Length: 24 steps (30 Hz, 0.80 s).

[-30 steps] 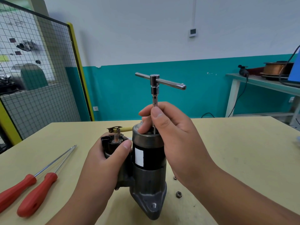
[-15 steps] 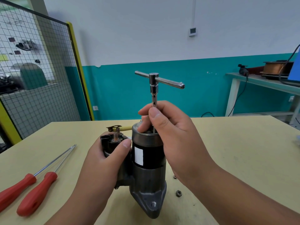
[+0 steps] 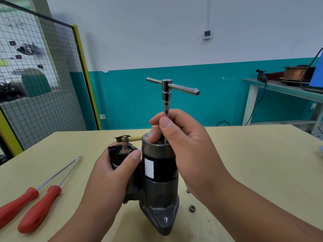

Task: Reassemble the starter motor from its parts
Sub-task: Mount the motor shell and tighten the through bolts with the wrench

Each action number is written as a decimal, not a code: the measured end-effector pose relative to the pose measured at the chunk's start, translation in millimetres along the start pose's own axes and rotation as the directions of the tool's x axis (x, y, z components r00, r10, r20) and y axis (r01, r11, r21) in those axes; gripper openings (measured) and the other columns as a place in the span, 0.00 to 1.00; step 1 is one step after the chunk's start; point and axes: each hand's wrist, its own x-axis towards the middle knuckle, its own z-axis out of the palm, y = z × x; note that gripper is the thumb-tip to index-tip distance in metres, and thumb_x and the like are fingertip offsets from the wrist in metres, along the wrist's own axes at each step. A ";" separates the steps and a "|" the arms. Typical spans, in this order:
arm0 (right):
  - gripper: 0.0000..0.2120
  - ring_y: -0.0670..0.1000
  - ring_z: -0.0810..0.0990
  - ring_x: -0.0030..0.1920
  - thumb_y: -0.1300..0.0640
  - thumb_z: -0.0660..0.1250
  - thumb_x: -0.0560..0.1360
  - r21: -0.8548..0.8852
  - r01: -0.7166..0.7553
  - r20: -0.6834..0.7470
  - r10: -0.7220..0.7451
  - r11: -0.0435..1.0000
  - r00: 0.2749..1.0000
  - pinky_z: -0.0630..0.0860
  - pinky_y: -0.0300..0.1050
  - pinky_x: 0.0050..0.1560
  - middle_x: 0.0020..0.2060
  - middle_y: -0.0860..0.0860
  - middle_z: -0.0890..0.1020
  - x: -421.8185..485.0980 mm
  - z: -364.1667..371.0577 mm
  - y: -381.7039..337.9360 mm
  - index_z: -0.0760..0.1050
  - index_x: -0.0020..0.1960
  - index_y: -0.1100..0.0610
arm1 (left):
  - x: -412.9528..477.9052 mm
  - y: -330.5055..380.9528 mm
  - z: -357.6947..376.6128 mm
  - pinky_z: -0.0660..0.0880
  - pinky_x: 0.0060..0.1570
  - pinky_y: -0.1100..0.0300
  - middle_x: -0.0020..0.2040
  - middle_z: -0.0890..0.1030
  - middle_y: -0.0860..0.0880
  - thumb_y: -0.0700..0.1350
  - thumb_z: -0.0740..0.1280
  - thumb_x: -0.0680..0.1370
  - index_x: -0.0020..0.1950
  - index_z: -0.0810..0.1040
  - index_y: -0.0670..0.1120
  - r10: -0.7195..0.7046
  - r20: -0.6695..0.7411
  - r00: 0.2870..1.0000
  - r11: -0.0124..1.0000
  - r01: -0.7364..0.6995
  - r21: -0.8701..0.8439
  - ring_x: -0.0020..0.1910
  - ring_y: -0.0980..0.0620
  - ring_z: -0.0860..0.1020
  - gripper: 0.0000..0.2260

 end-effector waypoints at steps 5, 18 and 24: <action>0.08 0.42 0.83 0.45 0.47 0.62 0.82 0.012 -0.001 -0.006 0.001 1.000 1.000 0.76 0.29 0.49 0.39 0.45 0.85 0.3 0.0 -0.3 0.80 0.49 0.44 | -0.9 3.8 1.3 0.81 0.36 0.26 0.44 0.88 0.49 0.69 0.72 0.62 0.50 0.85 0.61 0.002 -0.014 1.000 1.000 -0.002 -0.006 0.41 0.44 0.88 0.21; 0.08 0.42 0.84 0.46 0.47 0.62 0.81 0.022 -0.016 -0.015 0.016 1.000 1.000 0.75 0.28 0.49 0.39 0.45 0.85 0.4 0.4 1.1 0.80 0.50 0.45 | 2.4 -2.1 -0.5 0.77 0.26 0.55 0.42 0.88 0.52 0.70 0.71 0.62 0.50 0.84 0.64 -0.019 0.001 1.000 1.000 0.019 0.014 0.40 0.44 0.87 0.20; 0.09 0.41 0.83 0.45 0.48 0.63 0.82 0.031 -0.012 -0.015 0.012 0.999 1.000 0.76 0.29 0.49 0.39 0.45 0.85 0.3 -0.5 0.4 0.81 0.50 0.46 | 3.2 -3.2 -0.6 0.76 0.25 0.57 0.42 0.88 0.51 0.70 0.71 0.62 0.49 0.84 0.63 -0.019 0.003 1.000 1.000 0.019 0.013 0.39 0.44 0.88 0.20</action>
